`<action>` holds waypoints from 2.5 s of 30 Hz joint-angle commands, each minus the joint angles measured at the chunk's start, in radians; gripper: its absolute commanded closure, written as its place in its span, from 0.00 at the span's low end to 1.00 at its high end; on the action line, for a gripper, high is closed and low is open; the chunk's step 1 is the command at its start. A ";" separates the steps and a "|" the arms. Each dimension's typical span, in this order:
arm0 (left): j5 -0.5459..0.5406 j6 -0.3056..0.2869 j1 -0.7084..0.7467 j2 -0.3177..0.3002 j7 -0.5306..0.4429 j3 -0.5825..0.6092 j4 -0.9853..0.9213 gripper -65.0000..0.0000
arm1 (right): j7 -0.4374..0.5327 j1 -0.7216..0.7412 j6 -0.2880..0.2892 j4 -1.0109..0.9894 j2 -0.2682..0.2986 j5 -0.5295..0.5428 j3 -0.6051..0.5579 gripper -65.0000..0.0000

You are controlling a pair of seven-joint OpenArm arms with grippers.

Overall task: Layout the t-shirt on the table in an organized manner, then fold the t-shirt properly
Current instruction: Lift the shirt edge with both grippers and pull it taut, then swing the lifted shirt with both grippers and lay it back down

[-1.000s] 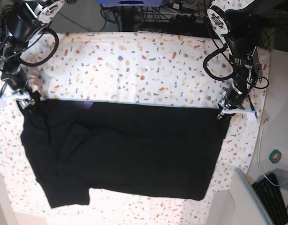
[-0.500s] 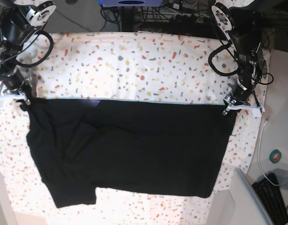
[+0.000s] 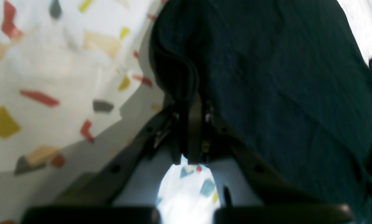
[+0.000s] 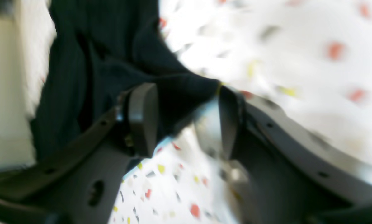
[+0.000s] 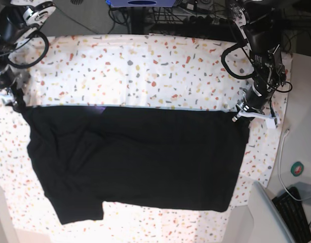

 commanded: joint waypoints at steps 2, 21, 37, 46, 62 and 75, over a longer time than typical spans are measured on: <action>0.003 0.004 -0.015 -0.016 0.000 -0.002 0.010 1.00 | -0.035 0.002 0.017 0.016 0.009 0.019 -0.001 0.63; -0.003 0.004 0.006 -0.016 0.000 -0.002 0.013 1.00 | -0.048 0.066 0.011 0.007 -0.060 0.010 -0.021 0.63; 0.001 0.004 0.022 -0.017 0.000 -0.002 0.019 1.00 | -0.005 0.112 -0.058 -0.113 0.003 0.010 -0.023 1.00; -0.006 0.159 0.160 -0.006 0.256 0.005 0.470 1.00 | -0.337 0.086 -0.164 0.225 0.053 0.011 -0.023 1.00; 0.001 0.388 -0.235 0.038 0.480 0.173 0.739 1.00 | -0.438 0.562 -0.739 0.152 0.268 0.011 -0.425 1.00; -0.006 0.392 -0.804 0.098 0.422 0.259 0.424 1.00 | -0.338 1.084 -0.735 -0.062 0.460 0.018 -0.748 1.00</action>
